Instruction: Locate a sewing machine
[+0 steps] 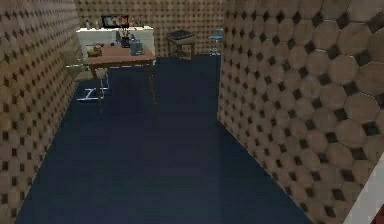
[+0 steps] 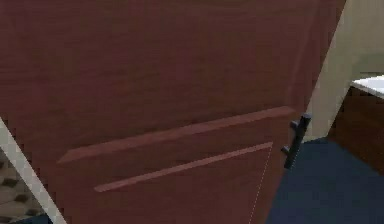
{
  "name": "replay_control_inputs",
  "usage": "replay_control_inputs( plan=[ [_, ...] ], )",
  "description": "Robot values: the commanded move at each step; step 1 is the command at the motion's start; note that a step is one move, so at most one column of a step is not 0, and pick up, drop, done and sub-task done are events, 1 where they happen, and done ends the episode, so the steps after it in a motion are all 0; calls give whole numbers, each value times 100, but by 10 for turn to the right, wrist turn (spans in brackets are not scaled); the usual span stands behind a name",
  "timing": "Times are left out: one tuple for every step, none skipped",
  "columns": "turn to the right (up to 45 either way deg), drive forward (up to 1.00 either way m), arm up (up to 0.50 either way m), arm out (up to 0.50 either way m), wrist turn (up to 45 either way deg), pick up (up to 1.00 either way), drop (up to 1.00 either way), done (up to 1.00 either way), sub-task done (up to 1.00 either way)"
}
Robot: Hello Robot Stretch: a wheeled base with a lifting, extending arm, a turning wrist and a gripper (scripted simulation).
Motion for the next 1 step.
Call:
replay_control_inputs(
  plan=[
    [0, 100, 0, 0, 0, 0, 0, 0, 0]
  ],
)
